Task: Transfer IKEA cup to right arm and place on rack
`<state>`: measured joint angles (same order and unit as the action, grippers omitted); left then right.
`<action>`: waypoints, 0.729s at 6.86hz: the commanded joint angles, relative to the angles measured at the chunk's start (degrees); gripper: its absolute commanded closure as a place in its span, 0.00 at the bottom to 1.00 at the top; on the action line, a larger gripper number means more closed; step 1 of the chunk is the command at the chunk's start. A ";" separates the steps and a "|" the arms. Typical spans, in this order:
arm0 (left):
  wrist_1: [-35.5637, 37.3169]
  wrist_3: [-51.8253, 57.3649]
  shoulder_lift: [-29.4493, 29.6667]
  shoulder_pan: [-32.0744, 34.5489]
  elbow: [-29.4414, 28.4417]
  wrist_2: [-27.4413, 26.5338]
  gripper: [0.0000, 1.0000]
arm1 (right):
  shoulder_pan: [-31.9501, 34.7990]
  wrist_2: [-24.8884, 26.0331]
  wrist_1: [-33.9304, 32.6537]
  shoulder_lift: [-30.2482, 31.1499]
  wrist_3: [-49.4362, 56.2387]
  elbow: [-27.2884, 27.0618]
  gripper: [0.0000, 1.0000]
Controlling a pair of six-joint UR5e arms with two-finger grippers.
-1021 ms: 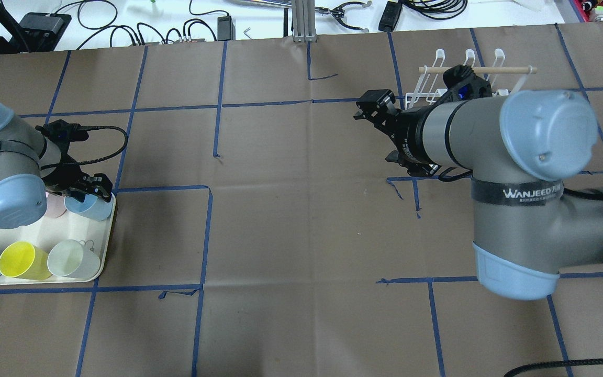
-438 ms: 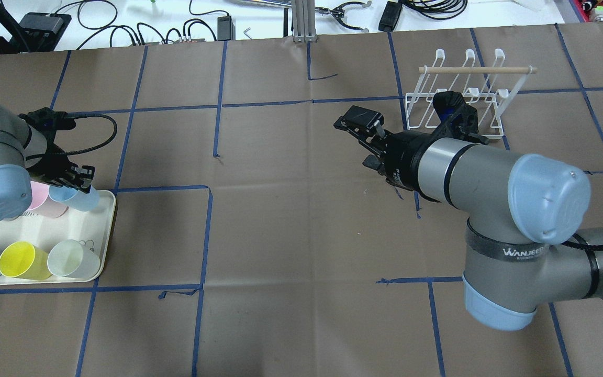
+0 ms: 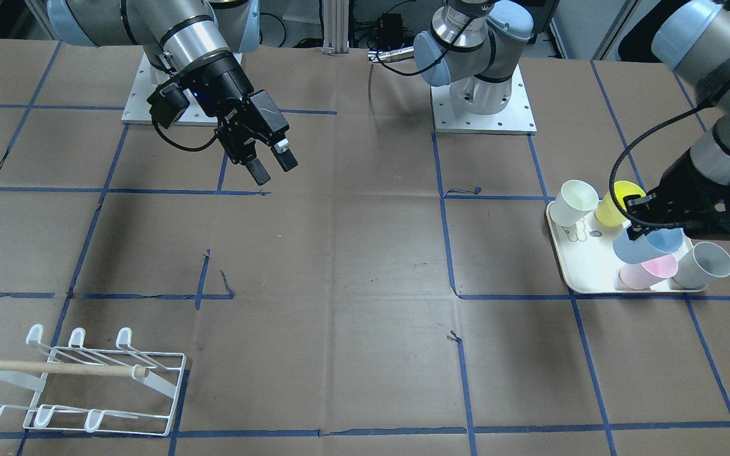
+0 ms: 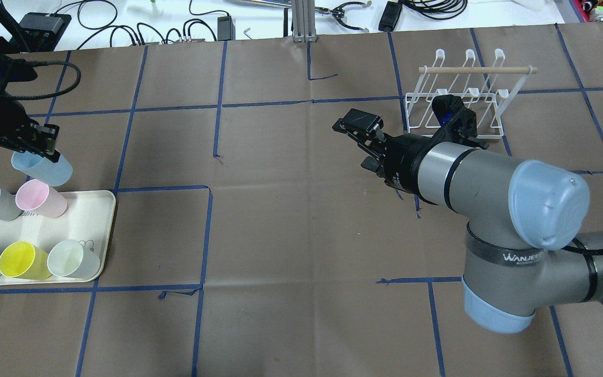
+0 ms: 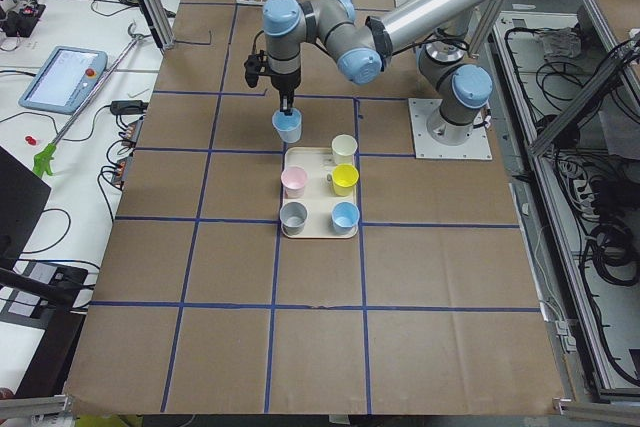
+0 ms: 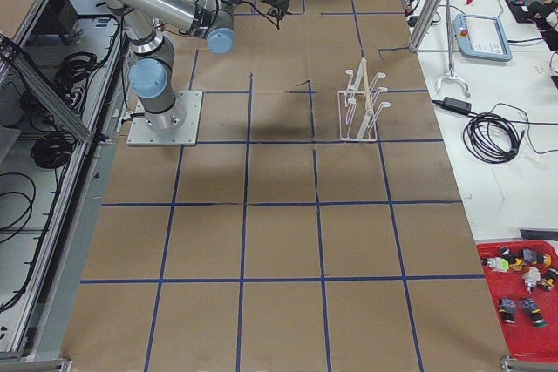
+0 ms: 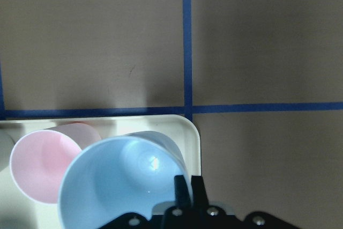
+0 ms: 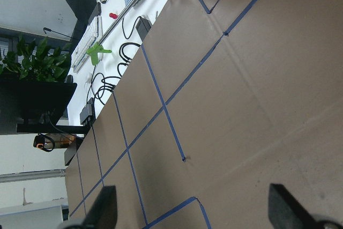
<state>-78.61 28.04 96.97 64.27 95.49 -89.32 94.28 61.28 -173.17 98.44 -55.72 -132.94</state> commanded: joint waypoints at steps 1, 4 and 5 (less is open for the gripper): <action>-3.23 1.74 2.34 4.26 -6.45 2.37 1.00 | -0.06 -0.02 -0.06 0.00 -0.09 0.05 0.00; 9.77 10.15 1.65 6.04 -2.87 30.16 1.00 | -0.06 0.15 -1.20 0.00 -0.26 0.05 0.00; 16.93 11.58 0.95 6.30 0.19 39.57 1.00 | -0.06 0.24 -1.20 0.00 -0.18 0.05 0.00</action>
<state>-68.37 36.84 98.63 70.22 92.81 -61.05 94.22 61.40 -174.33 98.44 -55.92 -132.89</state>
